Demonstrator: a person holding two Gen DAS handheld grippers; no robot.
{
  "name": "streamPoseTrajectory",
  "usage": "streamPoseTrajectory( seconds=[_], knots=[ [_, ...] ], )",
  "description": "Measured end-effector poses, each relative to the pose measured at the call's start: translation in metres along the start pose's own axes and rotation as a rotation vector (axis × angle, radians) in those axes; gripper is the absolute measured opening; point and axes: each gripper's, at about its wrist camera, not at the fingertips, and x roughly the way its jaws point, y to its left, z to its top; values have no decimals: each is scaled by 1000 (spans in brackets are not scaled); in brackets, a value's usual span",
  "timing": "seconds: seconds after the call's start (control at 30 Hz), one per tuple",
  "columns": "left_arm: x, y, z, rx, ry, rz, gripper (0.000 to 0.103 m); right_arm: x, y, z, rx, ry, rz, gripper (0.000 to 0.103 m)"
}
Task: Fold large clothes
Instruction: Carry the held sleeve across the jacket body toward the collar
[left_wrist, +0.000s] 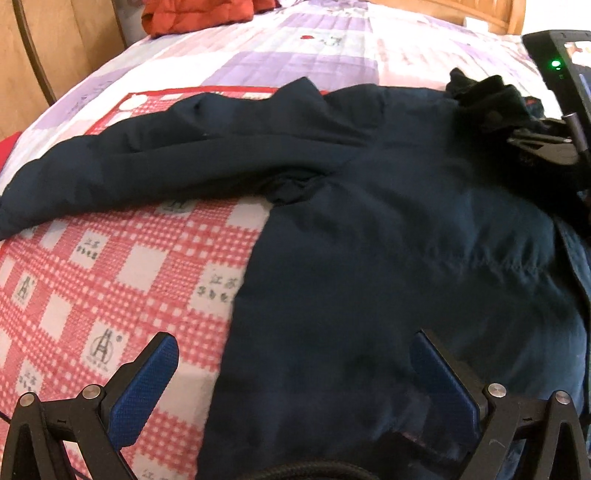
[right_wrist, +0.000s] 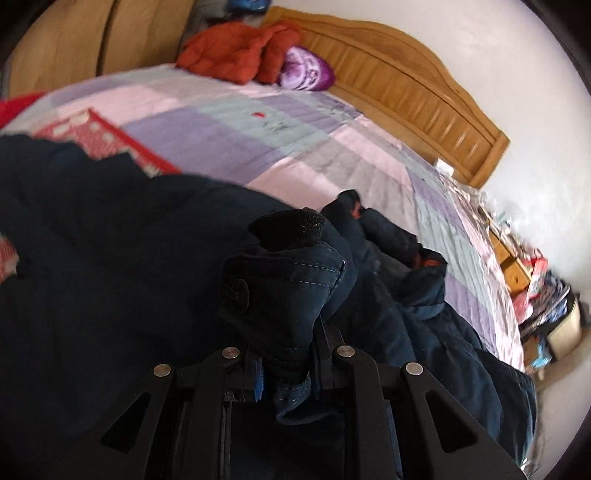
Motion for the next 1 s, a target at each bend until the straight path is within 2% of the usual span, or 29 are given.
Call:
streamPoseTrajectory(
  seconds=[0.1,0.2,0.3,0.33,0.37,0.47,0.53,0.57,0.63,0.67,0.7,0.77,0.8,0.87,0.9,1.0],
  knots=[
    [1,-10,5,4,-10,-13,103,-8,-2,4,26,-46,1,24],
    [2,-23,10,17,-16,-20,103,-1,11,12,-42,-10,57,26],
    [2,-33,15,24,-23,-23,103,-7,12,11,-77,-4,153,36],
    [3,-37,18,24,-23,-28,103,-10,9,9,-71,-3,174,41],
    [3,-40,20,23,-22,-32,103,-16,4,5,-68,-5,192,54],
    [4,-52,30,32,-31,-42,103,-51,-35,-14,14,-75,207,74],
    [7,-61,38,37,-36,-45,103,-72,-71,-26,135,-95,251,76],
    [8,-65,42,40,-36,-47,103,-78,-85,-32,178,-105,236,76],
    [10,-74,52,49,-43,-54,103,-93,-130,-57,261,-125,108,76],
    [12,-80,58,56,-49,-54,103,-94,-142,-67,278,-116,76,76],
    [13,-85,63,61,-55,-56,103,-85,-166,-86,307,-72,14,76],
    [17,-93,73,64,-62,-59,103,-61,-195,-111,339,37,-22,76],
    [18,-96,76,64,-65,-60,103,-40,-220,-136,371,121,-53,76],
    [23,-107,87,66,-66,-61,103,-12,-260,-176,430,226,-108,74],
    [26,-113,93,65,-66,-63,103,-7,-275,-188,473,232,-92,74],
    [32,-130,109,72,-74,-75,103,-6,-303,-202,496,248,-137,74]
  ],
)
